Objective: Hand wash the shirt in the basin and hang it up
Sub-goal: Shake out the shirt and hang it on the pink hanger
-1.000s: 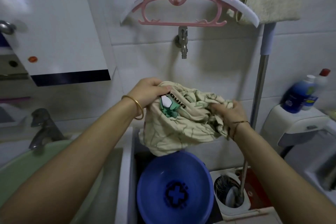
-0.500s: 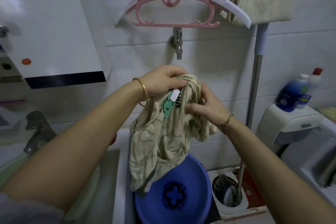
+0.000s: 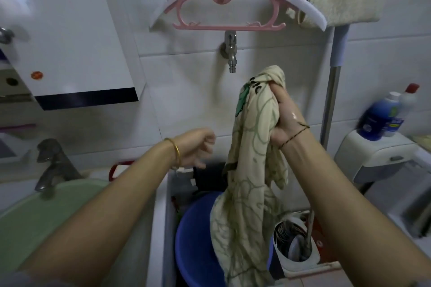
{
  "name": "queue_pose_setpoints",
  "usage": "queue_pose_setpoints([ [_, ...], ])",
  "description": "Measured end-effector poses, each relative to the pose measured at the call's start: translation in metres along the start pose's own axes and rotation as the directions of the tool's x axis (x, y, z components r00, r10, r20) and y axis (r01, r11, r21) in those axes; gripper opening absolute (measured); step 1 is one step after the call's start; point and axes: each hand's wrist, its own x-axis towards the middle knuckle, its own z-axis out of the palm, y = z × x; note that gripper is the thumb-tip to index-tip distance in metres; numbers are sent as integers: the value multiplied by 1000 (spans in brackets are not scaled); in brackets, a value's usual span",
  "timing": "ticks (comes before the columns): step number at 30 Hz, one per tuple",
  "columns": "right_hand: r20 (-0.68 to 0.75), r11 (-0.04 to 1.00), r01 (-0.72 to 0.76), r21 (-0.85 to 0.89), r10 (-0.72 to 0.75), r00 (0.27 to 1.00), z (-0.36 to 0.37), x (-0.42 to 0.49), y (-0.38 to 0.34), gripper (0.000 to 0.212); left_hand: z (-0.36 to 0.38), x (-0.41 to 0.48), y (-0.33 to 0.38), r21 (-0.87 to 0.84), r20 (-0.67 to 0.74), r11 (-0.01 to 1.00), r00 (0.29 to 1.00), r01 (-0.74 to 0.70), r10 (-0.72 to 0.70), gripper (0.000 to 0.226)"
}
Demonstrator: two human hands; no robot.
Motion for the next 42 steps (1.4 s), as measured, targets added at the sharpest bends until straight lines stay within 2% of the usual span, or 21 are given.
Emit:
queue_pose_setpoints([
  [3,128,989,-104,100,91,988,-6,2,-8,39,21,11,-31,73,118,989,983,133,-141,17],
  [6,244,976,-125,180,79,967,-8,-2,-10,56,43,18,-44,1,202,989,969,147,-144,16],
  [9,173,979,-102,175,71,982,-7,-3,-11,28,56,26,-45,-110,140,986,985,122,-106,18],
  [12,121,970,-80,228,53,991,-16,-3,-17,35,58,25,-39,-116,67,993,998,28,-20,16],
  [15,165,969,-75,234,37,986,-22,-10,-22,30,46,24,-32,-132,22,990,999,-46,49,15],
  [18,221,973,-81,215,33,975,-31,-14,-23,56,31,21,-28,-287,-19,957,1000,-27,22,17],
  [21,132,988,-65,141,46,990,-32,-18,-24,40,18,14,-18,-449,-33,891,998,-69,61,17],
  [23,4,995,-74,61,74,997,-29,-20,-24,24,13,13,-9,-348,-197,911,967,-220,158,13],
  [25,-95,994,-79,-75,71,993,-28,-22,-22,26,9,8,2,-24,-371,912,851,-410,373,27],
  [26,-141,976,-57,-212,27,990,-27,-22,-19,21,8,4,10,121,-404,863,770,-490,494,33],
  [27,-179,897,-6,-443,-82,980,-28,-20,-16,13,7,-2,18,220,-404,804,698,-553,591,35],
  [28,-168,718,36,-695,-211,963,-28,-19,-13,4,6,-7,26,291,-388,747,641,-597,663,35],
  [29,-118,492,54,-869,-312,943,-29,-18,-10,9,4,-12,34,348,-365,704,602,-619,710,35],
  [30,-61,320,68,-945,-377,924,-29,-18,-7,21,3,-17,41,385,-338,681,592,-622,732,33],
  [31,-15,246,93,-965,-404,915,-28,-18,-5,37,4,-21,47,395,-314,683,608,-615,729,32],
  [32,26,253,128,-959,-371,928,-27,-19,-3,55,5,-23,51,375,-289,694,634,-614,717,30],
  [34,161,371,194,-908,-119,980,-22,-20,0,88,9,-30,63,259,-222,700,664,-666,714,27],
  [36,333,564,188,-804,166,928,-17,-22,2,98,14,-37,77,175,-133,661,648,-729,750,29],
  [37,402,645,170,-745,229,887,-15,-22,2,95,14,-40,84,198,-97,637,632,-745,769,29],
  [39,426,759,106,-642,238,873,-9,-22,0,81,16,-46,95,264,-48,593,604,-761,796,28],
  [42,250,835,117,-538,26,968,-1,-18,0,48,15,-49,95,140,-54,636,636,-759,770,28],
])
